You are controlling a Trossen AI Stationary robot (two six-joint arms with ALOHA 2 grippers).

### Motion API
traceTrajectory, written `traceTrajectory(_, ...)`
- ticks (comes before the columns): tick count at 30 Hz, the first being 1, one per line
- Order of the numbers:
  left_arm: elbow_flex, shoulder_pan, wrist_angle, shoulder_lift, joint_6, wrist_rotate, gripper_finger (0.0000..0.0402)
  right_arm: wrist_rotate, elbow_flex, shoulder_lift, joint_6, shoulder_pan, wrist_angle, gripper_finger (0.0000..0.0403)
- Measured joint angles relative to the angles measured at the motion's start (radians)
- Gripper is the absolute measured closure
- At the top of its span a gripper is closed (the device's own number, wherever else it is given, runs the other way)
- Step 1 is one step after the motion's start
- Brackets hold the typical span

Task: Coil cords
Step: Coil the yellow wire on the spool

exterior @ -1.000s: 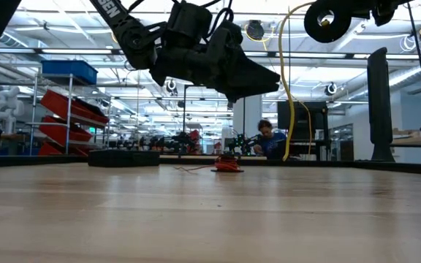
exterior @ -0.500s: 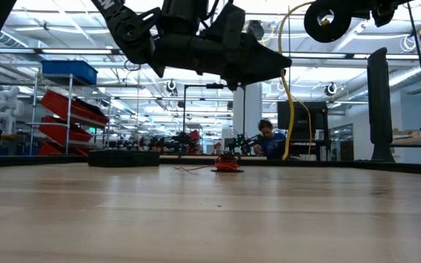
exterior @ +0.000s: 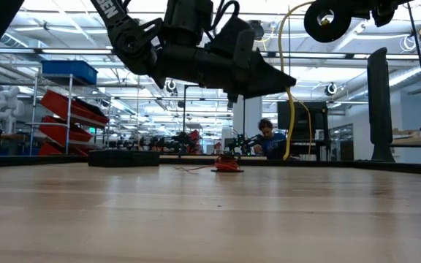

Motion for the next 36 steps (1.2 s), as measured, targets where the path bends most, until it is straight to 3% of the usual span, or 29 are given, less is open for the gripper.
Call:
traceTrajectory(13,0.000,0.000,0.015,0.004,0.010,-0.040,0.0279,0.000,0.000,0.000,-0.004,0.000,0.000,0.0403)
traceTrajectory(24,0.000,-0.001,0.014,0.004,0.061,-0.061,0.0388,-0.001,0.000,0.001,0.018,-0.001,0.000,0.0403)
traceTrajectory(28,0.000,0.009,0.022,0.004,0.084,-0.115,0.0389,-0.032,0.000,0.002,0.046,-0.002,0.003,0.0403)
traceTrajectory(36,0.014,0.062,0.039,0.040,0.066,-0.118,0.0396,-0.139,0.000,0.028,0.049,-0.036,0.122,0.0403)
